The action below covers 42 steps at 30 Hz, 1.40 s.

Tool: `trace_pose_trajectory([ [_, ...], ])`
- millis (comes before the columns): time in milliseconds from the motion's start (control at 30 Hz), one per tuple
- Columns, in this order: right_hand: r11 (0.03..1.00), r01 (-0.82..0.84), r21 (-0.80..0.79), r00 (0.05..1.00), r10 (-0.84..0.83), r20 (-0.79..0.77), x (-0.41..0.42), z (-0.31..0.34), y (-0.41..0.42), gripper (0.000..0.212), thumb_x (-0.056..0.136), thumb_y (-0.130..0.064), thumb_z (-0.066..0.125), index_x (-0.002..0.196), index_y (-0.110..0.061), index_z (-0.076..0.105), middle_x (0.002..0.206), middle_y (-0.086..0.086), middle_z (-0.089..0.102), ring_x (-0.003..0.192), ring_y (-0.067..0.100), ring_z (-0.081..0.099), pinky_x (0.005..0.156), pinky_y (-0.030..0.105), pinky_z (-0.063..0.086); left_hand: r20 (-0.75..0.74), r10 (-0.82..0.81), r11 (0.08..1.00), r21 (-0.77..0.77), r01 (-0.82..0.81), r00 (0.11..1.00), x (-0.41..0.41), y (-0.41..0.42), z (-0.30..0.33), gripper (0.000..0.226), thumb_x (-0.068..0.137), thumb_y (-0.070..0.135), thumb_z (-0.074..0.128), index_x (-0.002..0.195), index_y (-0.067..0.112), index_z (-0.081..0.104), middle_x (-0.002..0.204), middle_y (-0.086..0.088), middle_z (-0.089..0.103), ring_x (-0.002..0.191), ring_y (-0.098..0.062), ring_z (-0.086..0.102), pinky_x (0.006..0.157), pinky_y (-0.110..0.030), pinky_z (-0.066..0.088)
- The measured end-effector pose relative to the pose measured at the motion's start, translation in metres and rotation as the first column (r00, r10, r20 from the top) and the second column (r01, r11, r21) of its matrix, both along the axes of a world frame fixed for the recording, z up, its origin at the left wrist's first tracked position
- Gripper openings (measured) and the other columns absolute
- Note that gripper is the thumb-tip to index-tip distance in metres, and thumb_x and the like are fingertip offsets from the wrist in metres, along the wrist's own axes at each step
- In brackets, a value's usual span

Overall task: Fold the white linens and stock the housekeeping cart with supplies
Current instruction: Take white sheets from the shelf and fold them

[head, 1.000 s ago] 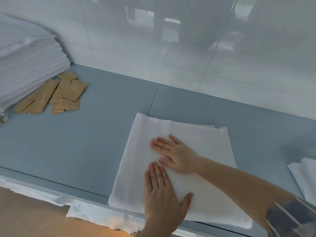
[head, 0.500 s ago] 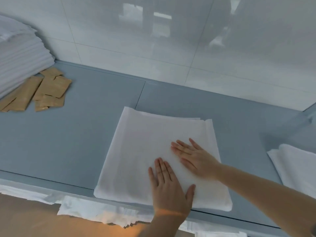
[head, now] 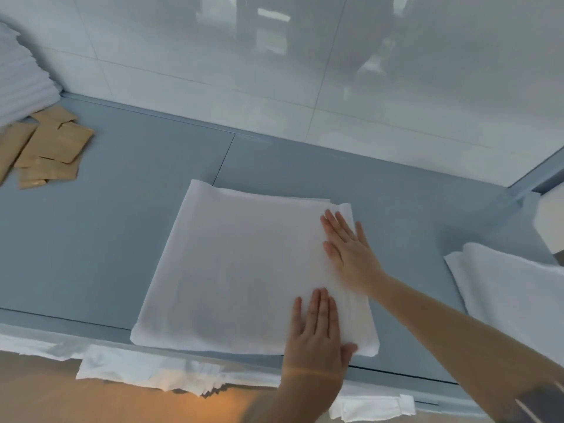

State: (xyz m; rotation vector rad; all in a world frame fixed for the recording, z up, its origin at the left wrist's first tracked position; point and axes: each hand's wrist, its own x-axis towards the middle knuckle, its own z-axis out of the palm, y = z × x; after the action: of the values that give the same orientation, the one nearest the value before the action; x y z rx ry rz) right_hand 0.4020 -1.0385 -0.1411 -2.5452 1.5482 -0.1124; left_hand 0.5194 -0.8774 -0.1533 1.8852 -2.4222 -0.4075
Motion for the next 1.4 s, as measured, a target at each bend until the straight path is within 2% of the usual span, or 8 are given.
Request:
trace_pose_trajectory([
  [167, 0.991, -0.047, 0.126, 0.998, 0.051, -0.031, -0.011, -0.024, 0.071, 0.052, 0.104, -0.03, 0.016, 0.147, -0.027, -0.013, 0.155, -0.015, -0.018, 0.142, 0.001, -0.023, 0.118, 0.036, -0.015, 0.068, -0.054, 0.998, -0.038, 0.057, 0.996, -0.007, 0.006, 0.004, 0.097, 0.06, 0.072, 0.063, 0.124, -0.001, 0.061, 0.131, -0.022, 0.056, 0.126, -0.034, 0.051, 0.103, -0.05, 0.043],
  [567, 0.966, 0.207, 0.156, 0.977, -0.213, 0.021, -0.012, -0.034, -0.013, 0.054, 0.104, -0.038, 0.014, 0.153, -0.022, -0.001, 0.161, -0.011, -0.004, 0.146, 0.002, -0.007, 0.118, 0.041, -0.011, 0.054, -0.031, 0.995, -0.097, 0.036, 0.998, -0.009, 0.008, -0.001, 0.088, 0.072, 0.059, 0.061, 0.131, -0.005, 0.052, 0.139, -0.025, 0.047, 0.132, -0.036, 0.043, 0.103, -0.052, 0.041],
  [833, 0.885, 0.438, 0.158, 0.895, -0.415, -0.16, -0.018, -0.019, -0.065, 0.055, 0.104, -0.038, 0.01, 0.154, -0.015, 0.002, 0.162, -0.003, -0.002, 0.148, 0.011, -0.005, 0.118, 0.05, -0.009, 0.041, -0.047, 0.988, -0.142, 0.053, 0.998, -0.011, 0.004, -0.016, 0.084, 0.074, 0.058, 0.045, 0.132, -0.002, 0.053, 0.14, -0.023, 0.047, 0.133, -0.036, 0.042, 0.102, -0.053, 0.041],
  [900, 0.899, 0.426, 0.099, 0.904, -0.419, -0.083, -0.021, -0.009, -0.041, 0.055, 0.104, -0.036, 0.013, 0.153, -0.016, 0.001, 0.161, -0.005, -0.005, 0.148, 0.012, -0.007, 0.117, 0.048, -0.009, 0.034, -0.049, 0.994, -0.095, 0.052, 0.998, -0.01, 0.005, -0.015, 0.087, 0.077, 0.058, 0.039, 0.138, -0.004, 0.044, 0.145, -0.025, 0.039, 0.137, -0.037, 0.035, 0.107, -0.055, 0.035],
  [1067, 0.96, 0.244, 0.135, 0.956, -0.261, 0.132, -0.012, -0.012, 0.085, 0.053, 0.103, -0.037, 0.015, 0.148, -0.03, -0.012, 0.15, -0.025, -0.019, 0.141, 0.0, -0.021, 0.114, 0.037, -0.019, 0.133, -0.118, 0.99, -0.058, 0.127, 0.984, -0.007, 0.003, -0.017, 0.09, 0.087, 0.059, 0.016, 0.138, -0.001, -0.027, 0.153, -0.021, -0.025, 0.139, -0.035, -0.03, 0.112, -0.05, -0.022],
  [1133, 0.96, 0.226, 0.164, 0.965, -0.244, 0.099, -0.011, -0.022, 0.116, 0.05, 0.103, -0.038, 0.013, 0.146, -0.033, -0.013, 0.15, -0.027, -0.019, 0.141, -0.002, -0.023, 0.114, 0.036, -0.02, 0.142, -0.116, 0.991, -0.042, 0.123, 0.983, -0.009, 0.003, -0.015, 0.09, 0.083, 0.059, 0.011, 0.141, -0.001, -0.024, 0.154, -0.022, -0.02, 0.141, -0.036, -0.026, 0.112, -0.05, -0.023],
  [1267, 0.953, 0.278, 0.123, 0.954, -0.288, 0.077, -0.025, -0.03, 0.124, 0.048, 0.104, -0.035, 0.015, 0.146, -0.035, -0.01, 0.151, -0.026, -0.013, 0.143, 0.001, -0.017, 0.117, 0.042, -0.015, 0.101, -0.095, 0.994, -0.048, 0.1, 0.99, -0.009, 0.005, -0.012, 0.094, 0.081, 0.06, 0.021, 0.148, -0.004, 0.01, 0.156, -0.025, 0.006, 0.146, -0.038, -0.001, 0.117, -0.052, -0.006],
  [1400, 0.939, 0.339, 0.057, 0.94, -0.336, -0.058, -0.033, -0.032, 0.122, 0.049, 0.104, -0.036, 0.012, 0.146, -0.034, -0.013, 0.154, -0.023, -0.013, 0.146, 0.008, -0.013, 0.117, 0.048, -0.011, 0.066, -0.161, 0.987, -0.005, 0.162, 0.985, -0.004, 0.002, -0.01, 0.091, 0.088, 0.058, 0.027, 0.149, -0.001, -0.004, 0.158, -0.02, -0.01, 0.145, -0.032, -0.015, 0.115, -0.046, -0.017],
])
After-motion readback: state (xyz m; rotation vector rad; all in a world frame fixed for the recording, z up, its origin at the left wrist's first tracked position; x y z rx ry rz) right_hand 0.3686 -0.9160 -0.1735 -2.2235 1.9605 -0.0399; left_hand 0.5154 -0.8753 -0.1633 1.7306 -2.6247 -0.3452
